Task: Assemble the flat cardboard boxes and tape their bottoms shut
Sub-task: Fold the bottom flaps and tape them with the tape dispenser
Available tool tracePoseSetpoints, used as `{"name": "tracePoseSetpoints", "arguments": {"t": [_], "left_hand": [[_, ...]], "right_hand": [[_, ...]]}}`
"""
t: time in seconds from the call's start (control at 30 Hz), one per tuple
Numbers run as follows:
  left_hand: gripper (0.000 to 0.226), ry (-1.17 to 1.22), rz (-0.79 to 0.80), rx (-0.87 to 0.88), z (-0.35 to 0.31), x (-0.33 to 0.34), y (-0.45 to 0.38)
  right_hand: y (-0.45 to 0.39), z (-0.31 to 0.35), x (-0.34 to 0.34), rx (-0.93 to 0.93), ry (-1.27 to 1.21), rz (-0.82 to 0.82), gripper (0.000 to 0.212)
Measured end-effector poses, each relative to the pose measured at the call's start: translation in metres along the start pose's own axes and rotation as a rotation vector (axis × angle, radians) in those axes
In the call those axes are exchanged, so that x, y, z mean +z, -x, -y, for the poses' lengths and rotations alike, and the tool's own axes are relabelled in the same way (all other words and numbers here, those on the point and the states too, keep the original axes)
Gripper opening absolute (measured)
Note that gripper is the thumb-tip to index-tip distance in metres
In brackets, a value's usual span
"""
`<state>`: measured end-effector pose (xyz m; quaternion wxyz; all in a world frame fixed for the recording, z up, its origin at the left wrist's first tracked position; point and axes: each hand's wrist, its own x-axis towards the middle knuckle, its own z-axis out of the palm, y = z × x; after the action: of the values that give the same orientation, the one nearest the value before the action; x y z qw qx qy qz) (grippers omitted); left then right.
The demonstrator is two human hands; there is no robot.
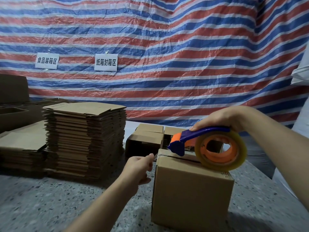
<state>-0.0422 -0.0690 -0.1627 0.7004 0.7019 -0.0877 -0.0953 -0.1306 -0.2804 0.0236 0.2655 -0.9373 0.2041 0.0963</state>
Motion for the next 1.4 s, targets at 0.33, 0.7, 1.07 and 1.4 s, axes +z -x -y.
{"name": "tracePoseSetpoints", "arguments": {"t": [0.33,0.7,1.07,1.4], "left_hand": [[0.040,-0.031,0.074,-0.022,0.009,0.008,0.004],[0.029,-0.037,-0.009,-0.029,0.032,0.009,0.016],[0.073,-0.683,0.168,0.499,-0.017,0.009,0.060],[0.068,-1.031,0.056,0.607,-0.017,0.005,0.054]], "right_hand": [[-0.001,0.000,0.002,-0.011,-0.022,0.000,0.072],[-0.005,-0.002,0.002,0.004,-0.054,0.007,0.060],[-0.003,-0.001,0.002,0.001,-0.031,0.005,0.068],[-0.002,0.003,-0.010,0.030,0.086,0.074,0.078]]}}
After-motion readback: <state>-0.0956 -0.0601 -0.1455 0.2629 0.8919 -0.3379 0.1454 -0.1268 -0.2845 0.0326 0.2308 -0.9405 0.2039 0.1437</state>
